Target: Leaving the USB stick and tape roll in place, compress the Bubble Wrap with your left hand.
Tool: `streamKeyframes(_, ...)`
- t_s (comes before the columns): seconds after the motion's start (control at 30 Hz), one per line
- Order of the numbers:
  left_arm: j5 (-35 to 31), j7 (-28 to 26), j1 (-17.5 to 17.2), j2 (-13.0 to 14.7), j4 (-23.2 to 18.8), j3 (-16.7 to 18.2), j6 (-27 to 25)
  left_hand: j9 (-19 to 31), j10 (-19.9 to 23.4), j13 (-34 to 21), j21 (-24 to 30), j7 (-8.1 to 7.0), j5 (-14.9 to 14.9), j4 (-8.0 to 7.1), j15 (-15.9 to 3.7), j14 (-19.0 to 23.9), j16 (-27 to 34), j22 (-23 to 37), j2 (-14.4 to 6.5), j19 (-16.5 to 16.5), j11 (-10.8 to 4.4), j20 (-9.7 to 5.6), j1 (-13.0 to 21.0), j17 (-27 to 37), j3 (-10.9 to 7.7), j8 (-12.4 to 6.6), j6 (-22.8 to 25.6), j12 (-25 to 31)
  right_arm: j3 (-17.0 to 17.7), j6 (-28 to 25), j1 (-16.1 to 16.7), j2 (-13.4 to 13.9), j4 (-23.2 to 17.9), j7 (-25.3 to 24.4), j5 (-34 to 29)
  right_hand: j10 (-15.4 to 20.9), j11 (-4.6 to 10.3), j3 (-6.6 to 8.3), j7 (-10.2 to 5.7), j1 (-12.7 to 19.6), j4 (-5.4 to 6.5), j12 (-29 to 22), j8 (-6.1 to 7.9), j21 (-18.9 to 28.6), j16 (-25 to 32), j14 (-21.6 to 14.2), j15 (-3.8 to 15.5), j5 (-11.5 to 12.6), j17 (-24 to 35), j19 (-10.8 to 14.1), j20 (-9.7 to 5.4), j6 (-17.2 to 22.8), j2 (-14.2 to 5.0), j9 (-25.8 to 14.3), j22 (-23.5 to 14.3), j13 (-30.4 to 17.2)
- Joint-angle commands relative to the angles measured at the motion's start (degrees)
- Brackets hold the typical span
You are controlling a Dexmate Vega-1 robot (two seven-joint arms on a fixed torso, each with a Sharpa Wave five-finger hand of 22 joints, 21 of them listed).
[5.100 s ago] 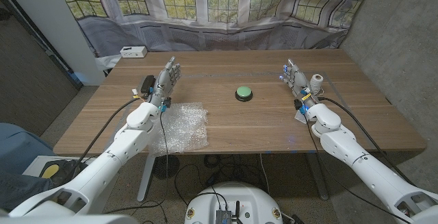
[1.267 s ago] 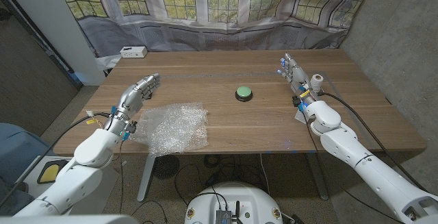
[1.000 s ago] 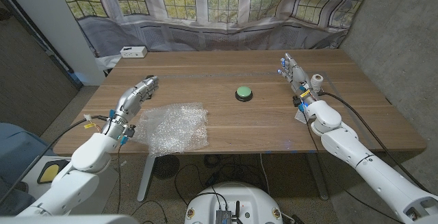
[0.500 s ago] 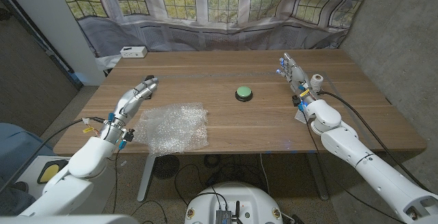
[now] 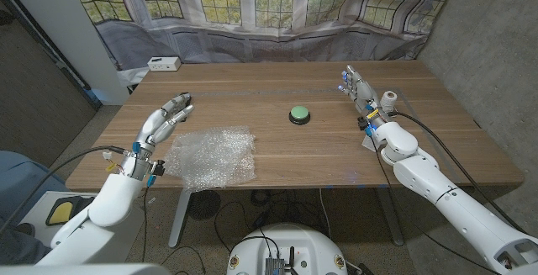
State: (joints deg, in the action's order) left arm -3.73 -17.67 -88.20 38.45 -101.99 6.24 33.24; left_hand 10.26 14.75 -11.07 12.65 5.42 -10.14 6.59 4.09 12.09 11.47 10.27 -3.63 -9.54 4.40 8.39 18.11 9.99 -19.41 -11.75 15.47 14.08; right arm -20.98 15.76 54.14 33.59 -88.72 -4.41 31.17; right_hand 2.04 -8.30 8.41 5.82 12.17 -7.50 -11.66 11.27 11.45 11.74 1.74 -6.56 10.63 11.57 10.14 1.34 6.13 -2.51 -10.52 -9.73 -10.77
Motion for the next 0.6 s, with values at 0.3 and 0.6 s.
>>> streamKeyframes(0.3,-18.1,-8.4,-2.6,-1.8,-5.3,3.6,-8.3,0.2,0.1,-0.2,0.1,-0.12,0.0,0.75,-0.04,0.2,0.0,0.1,0.2,-0.4,-0.59,0.35,0.9,0.2,-0.31,0.06,0.2,-0.1,0.2,-0.6,0.6,0.4,-1.0,-0.4,0.2,0.2,-0.07,0.41,-0.14,0.5,0.0,0.2,-0.2,-0.1,0.0,-0.2,-0.04,0.2,0.2,0.6,0.15,0.0,0.35,-0.1,-0.2,-0.1)
streamKeyframes(0.6,-21.8,-9.8,-2.5,-1.1,-6.5,2.9,-12.0,0.2,-0.4,-0.2,-0.4,-1.35,0.0,1.41,-0.42,-0.2,-0.4,0.1,0.8,0.3,-1.25,1.69,1.4,0.2,-0.37,0.38,-0.1,-0.6,0.2,-1.0,0.7,0.5,-0.9,-0.1,0.7,0.3,-0.07,0.41,-0.3,0.5,-0.01,0.1,-0.14,-0.1,0.0,-0.4,-0.06,0.2,0.2,0.7,0.19,0.2,0.37,-0.1,-0.2,-0.1)
